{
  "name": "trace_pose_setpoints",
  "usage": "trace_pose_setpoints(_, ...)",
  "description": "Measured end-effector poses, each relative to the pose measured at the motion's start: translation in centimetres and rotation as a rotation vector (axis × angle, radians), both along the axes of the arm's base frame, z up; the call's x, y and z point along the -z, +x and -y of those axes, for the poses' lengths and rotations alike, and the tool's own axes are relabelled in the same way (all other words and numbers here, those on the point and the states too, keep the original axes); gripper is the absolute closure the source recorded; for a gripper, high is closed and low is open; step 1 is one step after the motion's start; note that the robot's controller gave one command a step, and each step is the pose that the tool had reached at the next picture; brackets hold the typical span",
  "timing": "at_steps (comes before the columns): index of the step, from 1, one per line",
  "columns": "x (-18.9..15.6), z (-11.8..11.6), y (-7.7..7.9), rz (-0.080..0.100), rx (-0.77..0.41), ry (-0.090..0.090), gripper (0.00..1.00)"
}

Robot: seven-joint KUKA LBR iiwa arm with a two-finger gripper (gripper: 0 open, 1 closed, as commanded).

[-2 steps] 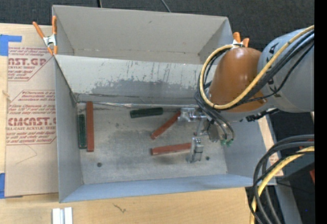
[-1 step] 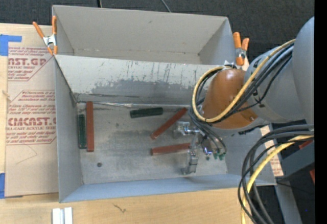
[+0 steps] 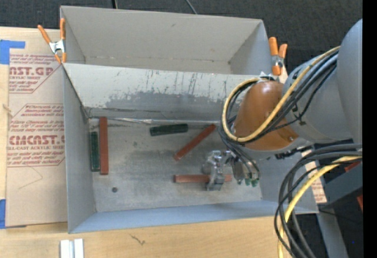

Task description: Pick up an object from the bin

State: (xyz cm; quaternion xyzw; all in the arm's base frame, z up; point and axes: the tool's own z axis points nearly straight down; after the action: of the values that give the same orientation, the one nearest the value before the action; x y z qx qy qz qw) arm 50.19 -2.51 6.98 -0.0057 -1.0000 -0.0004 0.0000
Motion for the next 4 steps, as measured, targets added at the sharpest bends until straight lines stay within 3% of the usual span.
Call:
trace_pose_setpoints(2,-0.3,0.0,-0.1,-0.004,0.000,0.000,1.00)
trace_pose_setpoints(3,-2.1,0.0,-0.3,-0.009,0.000,0.001,1.00)
trace_pose_setpoints(4,-3.9,0.0,-0.1,-0.001,0.000,0.000,1.00)
